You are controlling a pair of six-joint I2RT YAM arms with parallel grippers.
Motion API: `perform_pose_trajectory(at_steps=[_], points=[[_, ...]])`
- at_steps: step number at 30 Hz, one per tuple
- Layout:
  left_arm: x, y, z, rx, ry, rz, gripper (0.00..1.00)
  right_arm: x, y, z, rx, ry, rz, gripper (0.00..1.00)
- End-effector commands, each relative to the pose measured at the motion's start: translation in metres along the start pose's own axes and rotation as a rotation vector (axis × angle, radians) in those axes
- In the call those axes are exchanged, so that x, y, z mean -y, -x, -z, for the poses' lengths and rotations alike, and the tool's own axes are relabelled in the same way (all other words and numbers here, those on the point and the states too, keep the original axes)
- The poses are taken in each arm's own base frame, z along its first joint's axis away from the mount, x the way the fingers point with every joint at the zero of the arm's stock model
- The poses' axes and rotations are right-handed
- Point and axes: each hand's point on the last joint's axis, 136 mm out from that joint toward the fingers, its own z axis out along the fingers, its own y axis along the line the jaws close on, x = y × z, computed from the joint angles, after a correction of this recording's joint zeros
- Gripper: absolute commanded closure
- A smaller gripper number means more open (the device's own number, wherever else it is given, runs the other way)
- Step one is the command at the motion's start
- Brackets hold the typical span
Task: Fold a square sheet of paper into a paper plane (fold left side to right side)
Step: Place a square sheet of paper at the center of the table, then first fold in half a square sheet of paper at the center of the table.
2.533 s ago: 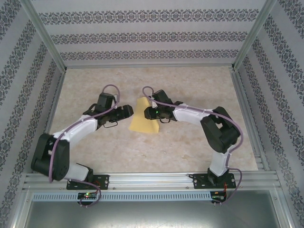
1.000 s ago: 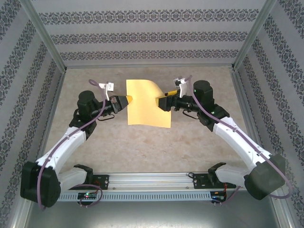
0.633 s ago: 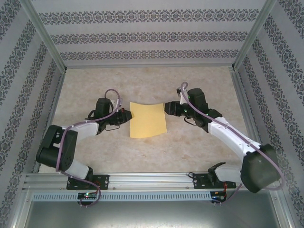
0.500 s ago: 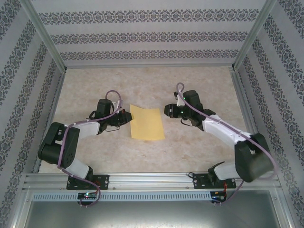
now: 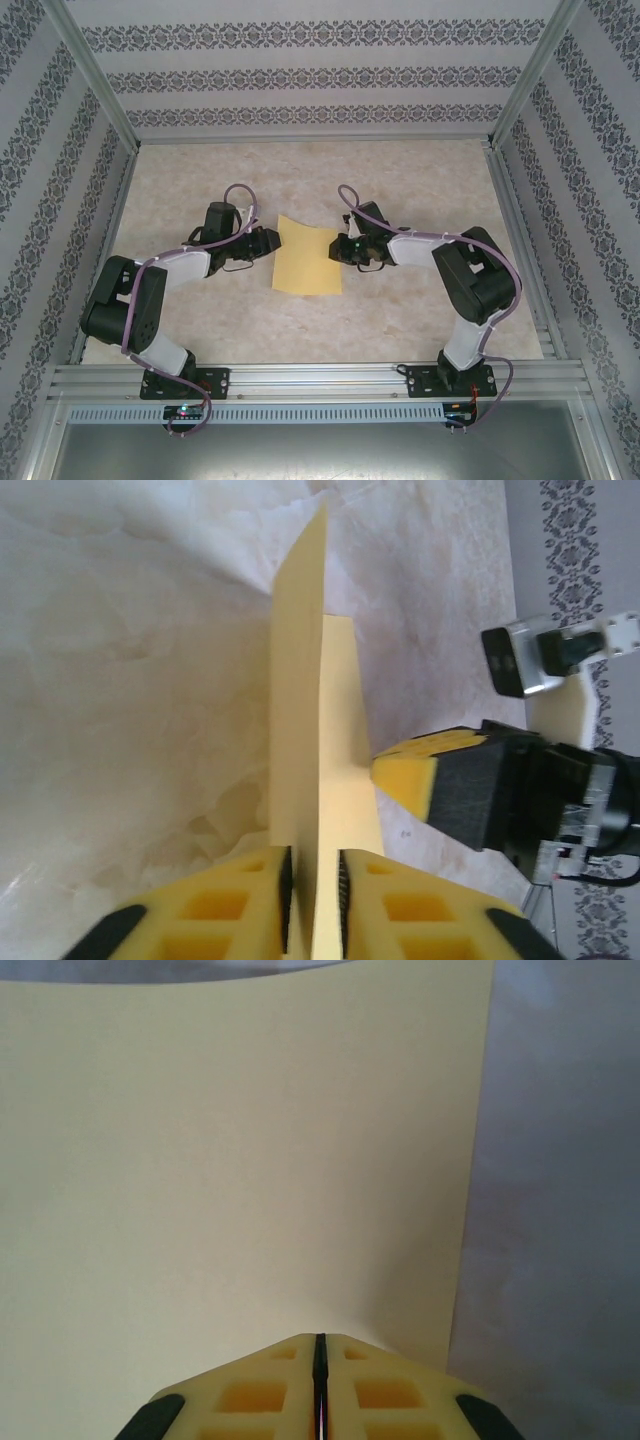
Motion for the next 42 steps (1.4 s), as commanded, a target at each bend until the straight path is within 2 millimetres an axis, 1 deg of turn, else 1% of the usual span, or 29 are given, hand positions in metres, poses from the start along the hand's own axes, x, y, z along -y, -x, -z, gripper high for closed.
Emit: perform_pose_trajectory(at_steps=[1,3,4,8,12,17,20,23,26,30,33,36,39,42], points=[[0.017,-0.001,-0.001,-0.029,-0.043,-0.009,0.7,0.003,-0.004,-0.007,-0.032,-0.043,-0.005,0.9],[0.024,-0.001,-0.002,-0.036,-0.065,-0.007,0.61,0.007,-0.006,-0.01,-0.039,-0.054,-0.009,0.9],[0.027,-0.002,-0.003,-0.041,-0.075,-0.004,0.58,0.009,-0.008,-0.011,-0.047,-0.064,-0.009,0.9],[0.042,-0.004,-0.009,-0.058,-0.107,-0.012,0.52,0.013,-0.01,-0.014,-0.06,-0.072,-0.006,0.9],[0.054,-0.007,-0.023,-0.082,-0.131,-0.018,0.5,0.009,-0.01,-0.015,-0.059,-0.062,0.006,0.9],[0.056,-0.008,-0.046,-0.111,-0.131,-0.015,0.51,-0.007,-0.003,-0.012,-0.024,0.004,0.031,0.87],[0.053,-0.005,-0.055,-0.109,-0.116,-0.01,0.54,-0.021,0.007,0.0,0.03,0.061,0.047,0.83],[0.052,-0.003,-0.059,-0.103,-0.115,-0.003,0.59,-0.03,0.016,0.017,0.089,0.109,0.053,0.78],[0.051,-0.002,-0.063,-0.101,-0.114,0.002,0.64,-0.04,0.018,0.029,0.123,0.176,0.052,0.72],[0.045,-0.003,-0.066,-0.102,-0.093,0.006,0.74,-0.061,0.016,0.036,0.121,0.306,0.026,0.64],[0.043,-0.004,-0.067,-0.103,-0.084,0.007,0.81,-0.071,0.015,0.036,0.111,0.365,0.002,0.59],[0.041,-0.005,-0.068,-0.104,-0.079,0.01,0.86,-0.078,0.013,0.029,0.082,0.399,-0.021,0.59],[0.042,-0.005,-0.068,-0.104,-0.079,0.007,0.89,-0.081,0.011,0.021,0.061,0.415,-0.035,0.61],[0.041,-0.005,-0.068,-0.103,-0.077,0.008,0.91,-0.081,0.007,0.011,0.031,0.411,-0.051,0.66]])
